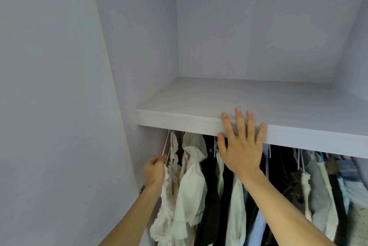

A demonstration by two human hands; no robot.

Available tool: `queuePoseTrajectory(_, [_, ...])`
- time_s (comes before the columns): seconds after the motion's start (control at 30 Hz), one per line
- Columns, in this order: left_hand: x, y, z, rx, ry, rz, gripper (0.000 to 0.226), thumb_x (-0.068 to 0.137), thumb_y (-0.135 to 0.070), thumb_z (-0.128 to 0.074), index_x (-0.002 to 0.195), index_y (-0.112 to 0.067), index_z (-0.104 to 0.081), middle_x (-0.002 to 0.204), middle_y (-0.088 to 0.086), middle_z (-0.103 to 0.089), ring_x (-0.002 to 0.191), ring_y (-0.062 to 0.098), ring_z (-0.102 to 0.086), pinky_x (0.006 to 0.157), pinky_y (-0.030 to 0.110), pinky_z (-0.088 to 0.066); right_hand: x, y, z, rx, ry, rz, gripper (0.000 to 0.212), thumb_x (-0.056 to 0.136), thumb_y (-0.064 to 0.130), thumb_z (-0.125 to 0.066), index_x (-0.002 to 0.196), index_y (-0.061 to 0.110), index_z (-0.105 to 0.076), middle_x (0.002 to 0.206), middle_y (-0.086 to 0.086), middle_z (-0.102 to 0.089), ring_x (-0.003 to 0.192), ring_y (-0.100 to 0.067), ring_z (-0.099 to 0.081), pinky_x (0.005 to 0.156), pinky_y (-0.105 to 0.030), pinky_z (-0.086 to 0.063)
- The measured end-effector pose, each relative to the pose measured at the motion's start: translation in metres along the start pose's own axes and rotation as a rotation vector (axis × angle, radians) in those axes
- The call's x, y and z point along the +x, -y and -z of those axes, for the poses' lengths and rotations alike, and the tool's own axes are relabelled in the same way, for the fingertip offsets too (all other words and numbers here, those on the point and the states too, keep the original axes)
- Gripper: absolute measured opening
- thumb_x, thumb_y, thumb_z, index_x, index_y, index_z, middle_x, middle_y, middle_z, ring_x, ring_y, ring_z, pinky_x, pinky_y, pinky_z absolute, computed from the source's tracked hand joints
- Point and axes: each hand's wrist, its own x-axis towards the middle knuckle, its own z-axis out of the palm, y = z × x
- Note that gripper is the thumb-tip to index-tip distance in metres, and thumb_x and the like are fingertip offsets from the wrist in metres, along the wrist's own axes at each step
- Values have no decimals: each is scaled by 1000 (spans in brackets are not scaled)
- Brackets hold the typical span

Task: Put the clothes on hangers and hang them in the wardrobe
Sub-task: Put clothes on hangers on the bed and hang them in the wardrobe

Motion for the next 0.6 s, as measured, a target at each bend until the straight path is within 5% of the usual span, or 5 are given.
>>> queuePoseTrajectory(0.23, [-50,18,80,94,7,33,17,86,-11,-66,76,-18,-78,79,4,-74,86,26,-69,82,38,-52,-60,24,14,245,200,-20,80,87,41,-50,157,16,-23,166,-15,-2,153,-34,1,119,-61,-14])
queuePoseTrajectory(0.33, [-89,22,109,93,5,38,18,86,-9,-66,75,-15,-78,74,6,-72,71,19,-65,65,25,-47,-97,42,17,441,343,-38,75,89,49,-46,151,9,-35,164,-15,-12,152,-33,-8,119,-56,-24])
queuePoseTrajectory(0.47, [-152,19,142,145,-45,43,18,90,-5,-61,82,-7,-77,68,0,-66,45,3,-49,43,12,-33,-133,77,31,786,573,-59,76,92,61,-43,151,15,-33,163,-4,-18,149,-26,-16,116,-52,-32])
queuePoseTrajectory(0.6, [-222,24,180,238,-117,71,17,92,-11,-62,83,-10,-76,70,-2,-66,40,-1,-45,41,12,-30,-161,115,61,1189,752,47,81,90,65,-45,155,22,-26,164,8,-11,150,-13,-17,116,-46,-36])
